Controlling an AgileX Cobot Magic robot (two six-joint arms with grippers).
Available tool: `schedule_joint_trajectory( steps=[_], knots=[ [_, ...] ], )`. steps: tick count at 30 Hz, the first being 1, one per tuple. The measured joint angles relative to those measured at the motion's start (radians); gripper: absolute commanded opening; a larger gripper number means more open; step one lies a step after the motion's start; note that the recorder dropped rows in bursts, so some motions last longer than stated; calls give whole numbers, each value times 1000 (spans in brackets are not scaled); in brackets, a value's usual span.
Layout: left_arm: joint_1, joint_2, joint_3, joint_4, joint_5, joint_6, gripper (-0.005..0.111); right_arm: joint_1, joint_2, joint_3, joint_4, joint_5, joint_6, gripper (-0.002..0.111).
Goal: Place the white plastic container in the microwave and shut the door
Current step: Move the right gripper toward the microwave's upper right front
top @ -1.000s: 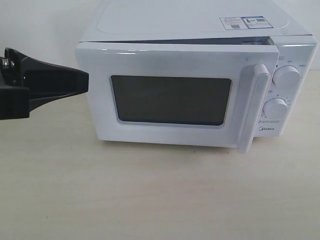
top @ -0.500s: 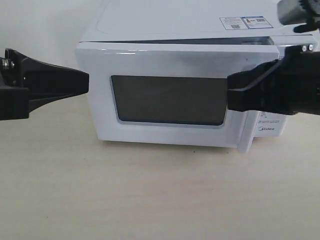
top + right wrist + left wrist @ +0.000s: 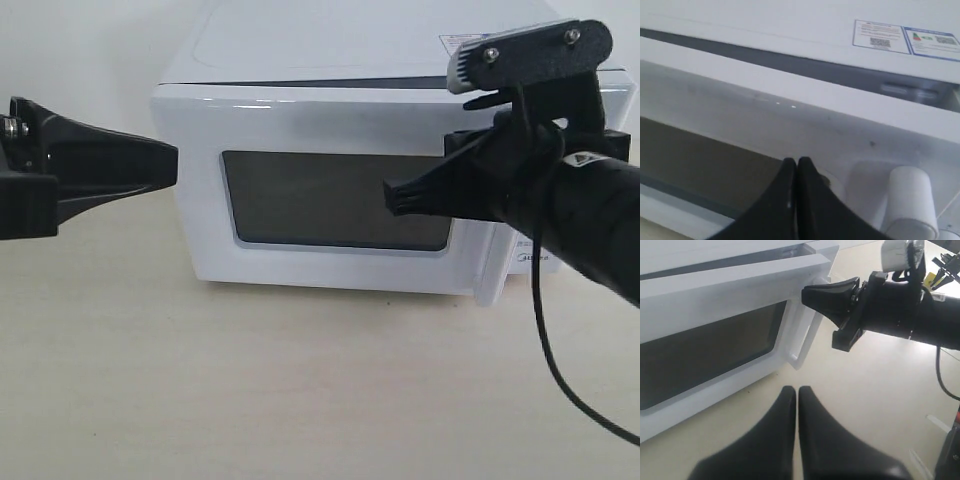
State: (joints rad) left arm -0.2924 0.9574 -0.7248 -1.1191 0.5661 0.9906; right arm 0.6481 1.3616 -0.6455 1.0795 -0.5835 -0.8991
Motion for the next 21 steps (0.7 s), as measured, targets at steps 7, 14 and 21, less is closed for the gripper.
schedule_joint_trajectory(
  steps=[7, 14, 21],
  knots=[
    [0, 0, 0, 0, 0, -1, 4, 0, 58, 0, -114, -116, 162, 0],
    [0, 0, 0, -2, -5, -2, 4, 0, 88, 0, -162, -204, 230, 0],
    [0, 0, 9, -4, -7, -2, 4, 0, 160, 0, -170, -269, 278, 0]
  ],
)
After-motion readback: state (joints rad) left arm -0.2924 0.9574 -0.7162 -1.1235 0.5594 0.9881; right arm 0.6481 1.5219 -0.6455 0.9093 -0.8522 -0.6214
